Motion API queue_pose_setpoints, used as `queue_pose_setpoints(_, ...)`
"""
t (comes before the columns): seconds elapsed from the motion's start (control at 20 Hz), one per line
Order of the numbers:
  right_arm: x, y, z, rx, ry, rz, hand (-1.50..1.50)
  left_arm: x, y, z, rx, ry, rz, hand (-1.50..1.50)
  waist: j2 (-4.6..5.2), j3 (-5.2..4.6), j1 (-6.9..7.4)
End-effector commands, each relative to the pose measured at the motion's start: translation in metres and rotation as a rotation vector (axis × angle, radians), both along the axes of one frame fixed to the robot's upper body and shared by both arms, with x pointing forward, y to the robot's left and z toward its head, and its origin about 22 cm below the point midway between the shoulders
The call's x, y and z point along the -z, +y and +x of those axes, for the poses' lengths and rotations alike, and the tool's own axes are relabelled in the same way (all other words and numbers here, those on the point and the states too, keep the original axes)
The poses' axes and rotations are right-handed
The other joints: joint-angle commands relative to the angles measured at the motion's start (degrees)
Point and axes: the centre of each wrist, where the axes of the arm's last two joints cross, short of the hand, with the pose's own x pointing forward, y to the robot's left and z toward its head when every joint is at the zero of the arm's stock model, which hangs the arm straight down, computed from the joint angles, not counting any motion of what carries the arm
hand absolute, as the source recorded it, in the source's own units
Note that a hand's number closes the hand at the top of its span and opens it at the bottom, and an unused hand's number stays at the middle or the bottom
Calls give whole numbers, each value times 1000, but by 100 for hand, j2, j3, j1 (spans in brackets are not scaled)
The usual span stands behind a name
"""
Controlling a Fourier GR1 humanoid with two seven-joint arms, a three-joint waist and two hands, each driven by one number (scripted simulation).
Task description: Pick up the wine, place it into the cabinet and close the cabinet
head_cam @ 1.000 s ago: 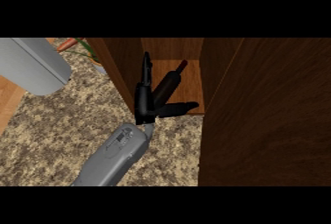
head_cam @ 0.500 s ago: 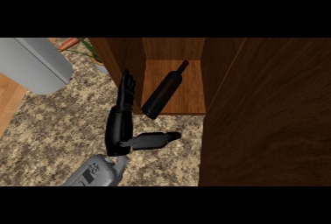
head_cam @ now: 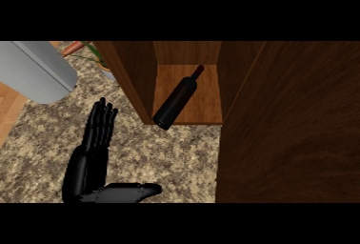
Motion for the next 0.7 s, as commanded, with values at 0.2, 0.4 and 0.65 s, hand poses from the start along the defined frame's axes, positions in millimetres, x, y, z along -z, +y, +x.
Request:
queue_pose_setpoints(0.2, -26, 9, -23, -217, -16, -183, 150, -14, 47, -20, 155, 11, -13, 150, -5, -4, -43)
queue_pose_setpoints(0.4, -37, -1, -19, -194, -62, -200, 150, -5, 69, -33, 144, 13, -40, 150, 11, -4, -21)
queue_pose_setpoints(0.65, -28, 2, -14, -204, -79, -128, 150, -18, 94, -40, 145, 2, -18, 150, 17, 0, 10)
